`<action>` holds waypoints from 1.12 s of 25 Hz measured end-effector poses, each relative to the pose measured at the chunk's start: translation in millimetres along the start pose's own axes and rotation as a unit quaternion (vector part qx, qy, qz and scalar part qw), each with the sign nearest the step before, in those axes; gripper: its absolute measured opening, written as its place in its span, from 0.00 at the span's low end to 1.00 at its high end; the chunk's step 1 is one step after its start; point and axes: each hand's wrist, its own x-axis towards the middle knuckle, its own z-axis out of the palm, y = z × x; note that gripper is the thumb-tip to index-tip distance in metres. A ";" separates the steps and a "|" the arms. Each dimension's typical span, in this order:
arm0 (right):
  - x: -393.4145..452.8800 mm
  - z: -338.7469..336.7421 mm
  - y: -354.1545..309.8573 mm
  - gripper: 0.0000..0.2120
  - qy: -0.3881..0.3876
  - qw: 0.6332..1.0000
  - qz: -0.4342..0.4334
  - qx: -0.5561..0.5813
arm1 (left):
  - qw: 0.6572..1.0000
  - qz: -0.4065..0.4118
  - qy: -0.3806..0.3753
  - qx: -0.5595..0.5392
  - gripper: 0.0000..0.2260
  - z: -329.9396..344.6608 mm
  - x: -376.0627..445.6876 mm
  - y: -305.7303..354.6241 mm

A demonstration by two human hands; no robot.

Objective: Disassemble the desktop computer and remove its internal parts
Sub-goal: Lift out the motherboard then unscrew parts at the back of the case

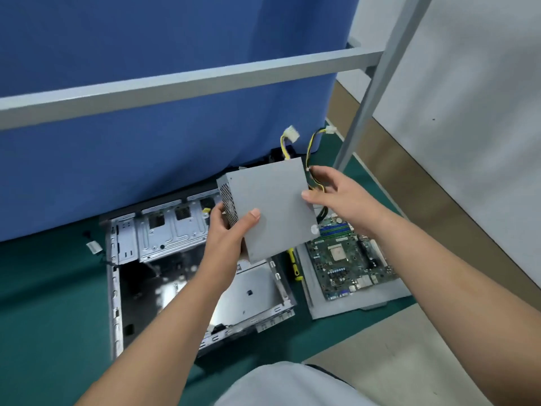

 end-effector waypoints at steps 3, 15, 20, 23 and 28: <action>-3.0 -40.2 35.2 0.23 0.001 0.991 0.072 0.114 | 0.998 -0.042 -0.036 -0.037 0.35 46.3 16.9 -15.9; -10.5 -96.2 187.6 0.30 0.114 0.926 0.218 0.287 | 0.957 -0.281 -0.064 -0.030 0.44 180.5 47.6 -132.4; 3.3 -99.3 230.3 0.33 0.099 0.931 0.244 0.253 | 0.939 -0.343 -0.030 0.011 0.38 191.9 45.0 -164.4; 8.8 -99.1 249.2 0.39 0.096 0.929 0.260 0.246 | 0.931 -0.361 -0.034 0.042 0.34 191.0 42.6 -179.7; 10.7 -88.6 258.4 0.40 0.107 0.929 0.270 0.230 | 0.940 -0.316 -0.058 0.113 0.26 181.1 48.5 -189.5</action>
